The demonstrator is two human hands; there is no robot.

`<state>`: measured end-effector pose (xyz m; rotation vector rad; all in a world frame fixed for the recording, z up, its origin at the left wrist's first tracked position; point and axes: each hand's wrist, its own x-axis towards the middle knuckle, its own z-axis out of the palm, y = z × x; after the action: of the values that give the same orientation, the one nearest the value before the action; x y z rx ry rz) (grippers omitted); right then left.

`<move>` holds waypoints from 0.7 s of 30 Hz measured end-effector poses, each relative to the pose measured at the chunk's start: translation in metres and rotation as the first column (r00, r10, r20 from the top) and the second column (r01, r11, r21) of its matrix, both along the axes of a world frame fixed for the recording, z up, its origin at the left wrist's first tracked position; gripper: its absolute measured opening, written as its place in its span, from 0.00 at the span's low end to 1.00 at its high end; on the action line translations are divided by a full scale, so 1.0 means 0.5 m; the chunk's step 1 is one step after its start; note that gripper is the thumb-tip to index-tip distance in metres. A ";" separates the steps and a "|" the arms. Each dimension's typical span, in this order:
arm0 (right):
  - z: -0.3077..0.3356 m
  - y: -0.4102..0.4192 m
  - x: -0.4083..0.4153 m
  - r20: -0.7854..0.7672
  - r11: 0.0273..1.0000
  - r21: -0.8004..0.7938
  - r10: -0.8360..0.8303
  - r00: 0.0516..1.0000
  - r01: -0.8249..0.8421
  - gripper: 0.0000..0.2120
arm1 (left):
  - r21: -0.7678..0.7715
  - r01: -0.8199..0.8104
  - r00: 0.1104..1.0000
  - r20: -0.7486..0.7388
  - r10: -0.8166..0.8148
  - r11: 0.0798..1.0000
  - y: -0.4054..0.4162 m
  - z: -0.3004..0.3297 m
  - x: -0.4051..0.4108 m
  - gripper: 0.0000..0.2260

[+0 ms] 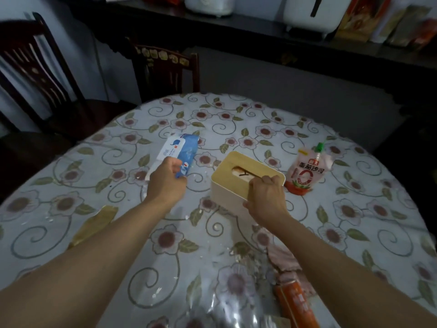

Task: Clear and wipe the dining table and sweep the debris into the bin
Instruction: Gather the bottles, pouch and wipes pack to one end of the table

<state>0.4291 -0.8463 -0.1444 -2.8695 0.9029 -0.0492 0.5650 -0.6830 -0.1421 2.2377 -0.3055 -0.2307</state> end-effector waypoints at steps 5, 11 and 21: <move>-0.024 -0.105 0.055 -0.014 0.997 -0.044 -0.058 0.998 0.057 0.19 | 0.074 0.006 0.999 -0.041 -0.003 0.997 -0.047 -0.025 0.044 0.18; -0.056 -0.192 0.134 0.009 0.992 -0.047 -0.116 0.993 0.116 0.17 | 0.154 0.010 1.000 -0.023 -0.006 0.988 -0.089 -0.053 0.121 0.23; -0.112 -0.229 0.190 0.027 0.985 -0.020 -0.173 0.985 0.173 0.19 | 0.322 -0.007 1.000 0.003 0.007 0.947 -0.125 -0.121 0.222 0.31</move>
<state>0.5238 -0.9607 -0.2004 -2.7956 1.1516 -0.1138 0.6759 -0.7456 -0.2027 2.5619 -0.2757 -0.2927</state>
